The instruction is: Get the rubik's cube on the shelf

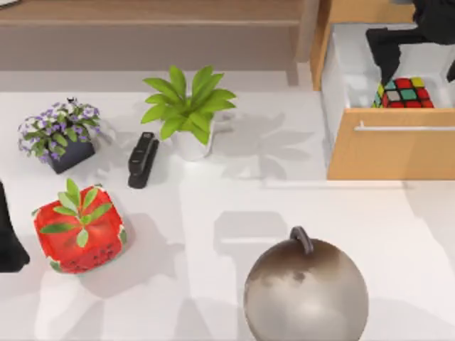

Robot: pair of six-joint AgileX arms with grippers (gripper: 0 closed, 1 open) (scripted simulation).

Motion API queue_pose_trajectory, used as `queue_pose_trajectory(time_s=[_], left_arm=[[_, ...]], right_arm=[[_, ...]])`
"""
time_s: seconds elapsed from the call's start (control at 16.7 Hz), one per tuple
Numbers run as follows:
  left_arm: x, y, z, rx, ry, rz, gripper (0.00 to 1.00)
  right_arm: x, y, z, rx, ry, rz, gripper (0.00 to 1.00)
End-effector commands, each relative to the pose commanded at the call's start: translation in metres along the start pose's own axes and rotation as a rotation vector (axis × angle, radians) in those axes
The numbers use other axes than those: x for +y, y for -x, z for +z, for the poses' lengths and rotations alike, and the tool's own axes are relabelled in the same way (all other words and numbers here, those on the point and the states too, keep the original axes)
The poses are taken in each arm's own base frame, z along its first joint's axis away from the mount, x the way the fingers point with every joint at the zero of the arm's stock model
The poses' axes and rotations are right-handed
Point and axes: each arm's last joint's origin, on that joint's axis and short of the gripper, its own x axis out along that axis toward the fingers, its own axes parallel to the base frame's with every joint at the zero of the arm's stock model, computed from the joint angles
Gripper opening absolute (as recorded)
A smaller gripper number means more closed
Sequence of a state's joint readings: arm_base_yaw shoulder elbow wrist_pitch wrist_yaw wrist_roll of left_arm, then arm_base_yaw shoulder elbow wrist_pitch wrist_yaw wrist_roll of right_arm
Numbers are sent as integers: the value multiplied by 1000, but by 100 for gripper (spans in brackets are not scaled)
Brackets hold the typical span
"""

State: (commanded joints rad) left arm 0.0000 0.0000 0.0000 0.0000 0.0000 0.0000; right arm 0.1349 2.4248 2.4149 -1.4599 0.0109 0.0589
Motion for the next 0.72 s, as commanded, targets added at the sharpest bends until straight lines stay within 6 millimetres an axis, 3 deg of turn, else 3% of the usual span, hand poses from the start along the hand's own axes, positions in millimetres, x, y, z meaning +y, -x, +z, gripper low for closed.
queue_pose_trajectory(time_s=[0.24, 0.6, 0.72], left_arm=[[0, 0, 0, 0, 0, 0, 100], [0, 0, 0, 0, 0, 0, 100], [0, 0, 0, 0, 0, 0, 100]], right_arm=[[0, -9, -5, 2, -2, -1, 100], [-2, -56, 4, 8, 0, -1, 100], [-2, -62, 7, 1, -2, 0, 100]])
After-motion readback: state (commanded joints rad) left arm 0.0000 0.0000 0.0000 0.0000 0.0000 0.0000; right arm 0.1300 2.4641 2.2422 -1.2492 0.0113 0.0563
